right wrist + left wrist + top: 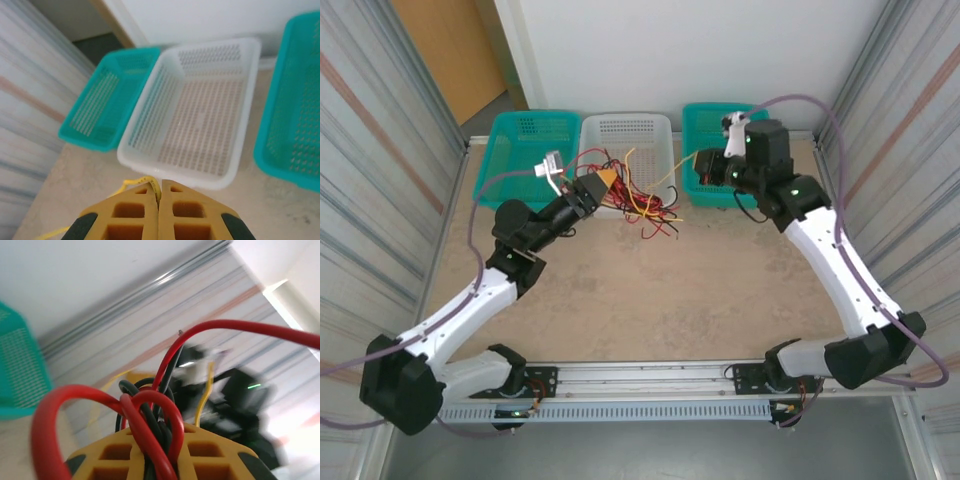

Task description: Untangle the cables

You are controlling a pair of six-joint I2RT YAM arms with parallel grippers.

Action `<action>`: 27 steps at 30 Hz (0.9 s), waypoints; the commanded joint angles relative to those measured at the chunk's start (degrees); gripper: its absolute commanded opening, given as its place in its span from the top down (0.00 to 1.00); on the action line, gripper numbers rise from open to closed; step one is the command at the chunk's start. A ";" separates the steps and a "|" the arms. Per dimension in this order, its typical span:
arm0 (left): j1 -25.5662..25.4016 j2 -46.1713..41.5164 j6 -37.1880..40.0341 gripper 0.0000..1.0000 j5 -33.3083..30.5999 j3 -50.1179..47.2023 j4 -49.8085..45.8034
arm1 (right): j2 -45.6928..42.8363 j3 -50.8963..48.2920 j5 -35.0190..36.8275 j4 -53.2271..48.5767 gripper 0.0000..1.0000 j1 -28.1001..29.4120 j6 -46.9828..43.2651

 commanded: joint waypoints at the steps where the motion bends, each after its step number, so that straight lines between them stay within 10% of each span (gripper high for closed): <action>1: -0.24 5.50 -15.66 1.00 1.83 4.22 29.64 | -1.71 -11.79 -8.77 13.91 1.00 3.55 7.61; 9: 0.34 9.85 -4.10 1.00 -9.18 11.15 30.19 | -6.55 -31.96 3.82 37.35 1.00 25.38 16.73; 14: -0.37 5.16 18.15 1.00 -13.70 10.52 12.76 | -13.74 -29.65 16.21 35.65 1.00 39.76 12.03; 18: 1.41 6.11 21.87 1.00 -13.94 6.61 13.05 | -15.18 -20.39 23.69 30.13 1.00 49.92 3.88; 27: 2.14 3.04 28.64 1.00 -10.13 -0.83 8.27 | -17.51 -2.67 33.18 18.79 1.00 52.78 -9.10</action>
